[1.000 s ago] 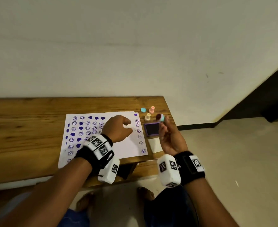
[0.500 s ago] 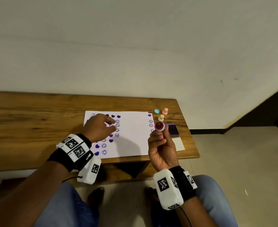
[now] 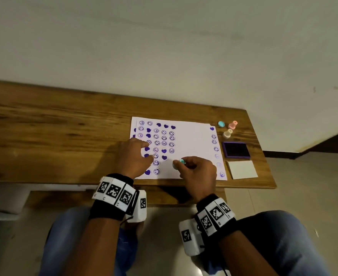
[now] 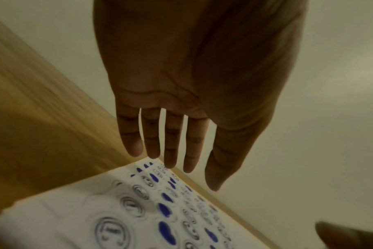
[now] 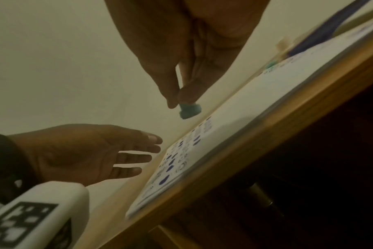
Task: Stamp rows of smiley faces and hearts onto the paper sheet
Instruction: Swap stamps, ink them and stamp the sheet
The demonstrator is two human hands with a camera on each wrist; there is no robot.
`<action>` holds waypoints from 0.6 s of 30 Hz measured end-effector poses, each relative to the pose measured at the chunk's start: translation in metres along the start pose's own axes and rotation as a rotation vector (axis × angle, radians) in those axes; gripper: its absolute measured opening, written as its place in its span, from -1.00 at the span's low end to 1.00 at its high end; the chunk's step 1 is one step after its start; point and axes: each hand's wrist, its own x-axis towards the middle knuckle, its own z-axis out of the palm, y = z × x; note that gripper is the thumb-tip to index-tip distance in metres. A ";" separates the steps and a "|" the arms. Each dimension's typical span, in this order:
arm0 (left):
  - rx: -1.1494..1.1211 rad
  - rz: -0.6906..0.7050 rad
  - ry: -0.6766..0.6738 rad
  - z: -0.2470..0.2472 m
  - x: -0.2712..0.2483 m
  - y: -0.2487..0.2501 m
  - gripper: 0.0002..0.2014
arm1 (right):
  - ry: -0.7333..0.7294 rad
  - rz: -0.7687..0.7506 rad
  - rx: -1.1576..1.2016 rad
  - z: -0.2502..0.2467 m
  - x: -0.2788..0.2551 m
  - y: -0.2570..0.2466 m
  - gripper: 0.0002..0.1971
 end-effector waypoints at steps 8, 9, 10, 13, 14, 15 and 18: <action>0.116 0.024 0.022 0.003 0.018 -0.016 -0.49 | 0.013 0.012 -0.080 0.030 0.005 -0.012 -0.69; 0.123 0.034 0.019 0.004 0.020 -0.016 -0.48 | 0.018 0.011 -0.091 0.031 0.005 -0.014 -0.69; 0.128 0.044 0.011 0.004 0.022 -0.014 -0.46 | 0.023 0.007 -0.101 0.031 0.004 -0.015 -0.69; 0.149 0.066 -0.016 0.006 0.025 -0.013 -0.41 | 0.026 0.000 -0.114 0.035 0.003 -0.016 -0.68; 0.153 0.069 -0.027 0.007 0.026 -0.013 -0.40 | 0.029 -0.002 -0.114 0.036 0.003 -0.016 -0.67; 0.159 0.071 -0.037 0.009 0.026 -0.012 -0.39 | 0.032 0.000 -0.115 0.037 0.003 -0.016 -0.67; 0.185 0.070 -0.063 0.015 0.026 -0.012 -0.37 | 0.040 0.013 -0.111 0.037 0.004 -0.016 -0.65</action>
